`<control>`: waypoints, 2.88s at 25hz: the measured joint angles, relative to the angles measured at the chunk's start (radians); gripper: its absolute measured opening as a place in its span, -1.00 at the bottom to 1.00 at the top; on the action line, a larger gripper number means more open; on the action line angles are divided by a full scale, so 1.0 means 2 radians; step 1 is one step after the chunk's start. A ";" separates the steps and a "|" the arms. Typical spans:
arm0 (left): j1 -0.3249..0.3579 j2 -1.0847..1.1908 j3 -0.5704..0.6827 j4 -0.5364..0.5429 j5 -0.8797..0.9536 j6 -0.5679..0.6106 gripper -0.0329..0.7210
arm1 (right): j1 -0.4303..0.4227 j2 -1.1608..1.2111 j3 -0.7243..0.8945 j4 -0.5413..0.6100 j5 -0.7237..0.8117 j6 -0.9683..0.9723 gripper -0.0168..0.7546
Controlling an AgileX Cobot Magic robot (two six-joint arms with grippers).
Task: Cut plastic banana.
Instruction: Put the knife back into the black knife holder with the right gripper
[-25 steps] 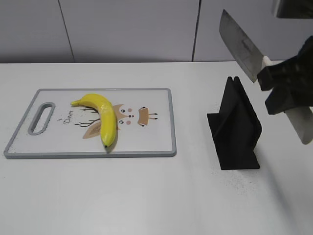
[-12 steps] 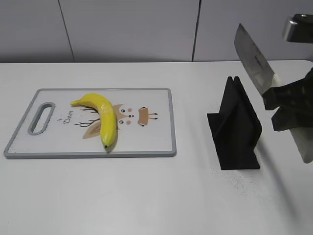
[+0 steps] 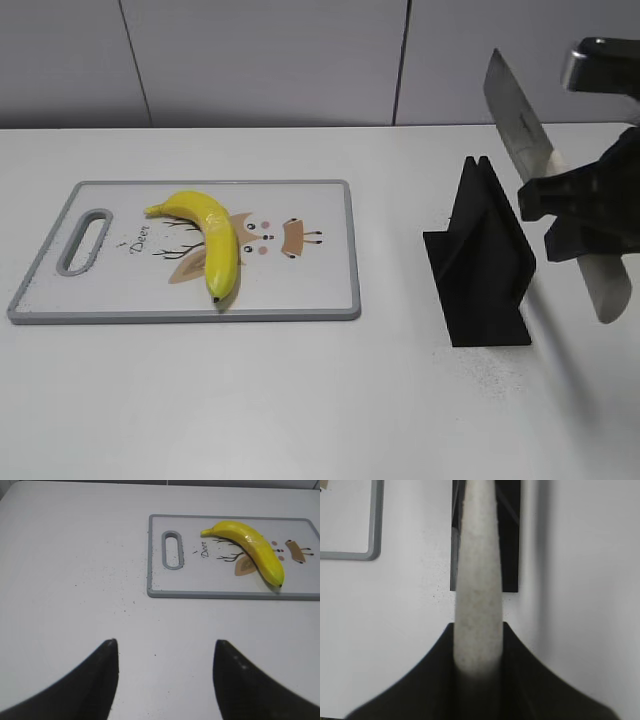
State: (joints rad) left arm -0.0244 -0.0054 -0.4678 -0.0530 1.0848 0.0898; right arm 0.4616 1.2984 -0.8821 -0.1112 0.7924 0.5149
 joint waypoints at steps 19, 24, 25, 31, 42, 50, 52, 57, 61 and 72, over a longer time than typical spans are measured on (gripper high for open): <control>0.000 0.000 0.000 0.000 -0.001 0.000 0.62 | 0.000 0.077 0.000 0.001 -0.021 0.002 -0.54; 0.000 0.000 0.000 0.000 -0.001 0.000 0.62 | 0.000 0.088 0.000 0.002 -0.023 0.001 -0.54; 0.000 0.000 0.000 0.000 -0.001 0.000 0.62 | 0.000 0.088 0.000 0.002 -0.023 0.001 -0.54; 0.000 0.000 0.000 0.000 -0.001 0.000 0.62 | 0.000 0.088 0.000 0.004 -0.024 0.002 -0.54; 0.000 0.000 0.000 0.000 -0.001 0.000 0.62 | 0.000 0.088 -0.006 0.006 -0.028 -0.003 0.59; 0.000 0.000 0.000 0.000 -0.001 -0.001 0.62 | 0.000 0.012 -0.040 0.021 -0.007 -0.080 0.61; 0.000 0.000 0.000 0.000 -0.001 -0.001 0.62 | 0.000 -0.028 -0.040 0.040 0.006 -0.126 0.60; 0.000 0.000 0.000 0.000 -0.001 -0.001 0.62 | 0.000 -0.132 0.014 0.056 0.016 -0.190 0.58; 0.000 0.000 0.000 0.000 -0.001 -0.001 0.62 | 0.000 -0.238 0.095 0.056 0.022 -0.202 0.58; 0.000 0.000 0.000 0.000 -0.001 -0.001 0.62 | 0.000 -0.505 0.181 0.063 0.042 -0.230 0.50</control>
State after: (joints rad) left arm -0.0244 -0.0054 -0.4678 -0.0530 1.0827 0.0884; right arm 0.4616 0.2875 -0.5191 0.0148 0.8771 0.0547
